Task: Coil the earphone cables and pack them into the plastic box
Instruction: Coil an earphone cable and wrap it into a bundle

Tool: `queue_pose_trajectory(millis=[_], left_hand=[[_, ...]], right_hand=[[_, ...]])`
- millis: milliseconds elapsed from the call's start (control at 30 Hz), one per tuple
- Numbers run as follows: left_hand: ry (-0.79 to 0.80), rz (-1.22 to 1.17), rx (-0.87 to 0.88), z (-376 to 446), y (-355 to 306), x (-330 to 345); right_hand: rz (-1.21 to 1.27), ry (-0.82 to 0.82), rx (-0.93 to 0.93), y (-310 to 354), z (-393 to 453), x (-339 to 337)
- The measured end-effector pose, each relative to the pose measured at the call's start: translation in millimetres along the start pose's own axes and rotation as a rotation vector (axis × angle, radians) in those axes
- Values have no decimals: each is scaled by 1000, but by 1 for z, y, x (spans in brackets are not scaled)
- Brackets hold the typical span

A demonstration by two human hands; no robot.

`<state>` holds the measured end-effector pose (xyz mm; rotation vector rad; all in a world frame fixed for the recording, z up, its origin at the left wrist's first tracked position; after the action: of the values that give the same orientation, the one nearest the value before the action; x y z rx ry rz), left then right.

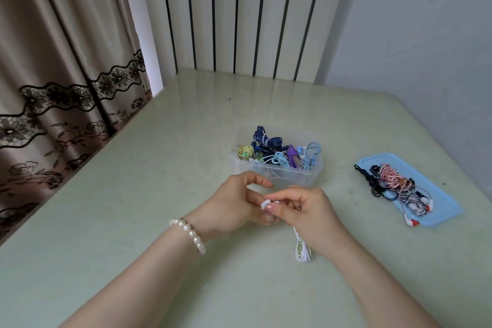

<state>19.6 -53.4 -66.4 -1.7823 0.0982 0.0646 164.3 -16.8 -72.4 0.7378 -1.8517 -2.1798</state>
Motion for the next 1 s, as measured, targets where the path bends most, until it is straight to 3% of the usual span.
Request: queue_pose_trajectory(millis=[167,267,333,467,667,1000], left_hand=[[47,-289,-35,-3,-2,-16],[-38,-366,-22,-4,-4,-31],[-137,-307,6,-5,-3,-42],[-316,51,29,-5,4,-61],[-357,395,8,0,13,-61],[-506,416,19,6,22,-62]], right_hand=[[77,-28,30,2,2,-3],[126,-97,80,-1,2,-4],[154,-126,128,-2,3,-5],[191,-124,216,-6,2,-8],[120,-101,268,-9,1,-9],[154,-109,226,-13,0,-9]])
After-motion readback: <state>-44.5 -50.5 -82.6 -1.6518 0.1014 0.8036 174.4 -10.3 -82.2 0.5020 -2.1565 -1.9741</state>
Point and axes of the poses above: each hand's wrist, its own z-axis towards the middle knuckle, its own x-axis out of the palm, y = z × x, the point moved 1 cm from there along z, towards the middle knuckle, and after that the axes turned 2 degrees about -y, right-handed, at the moved point
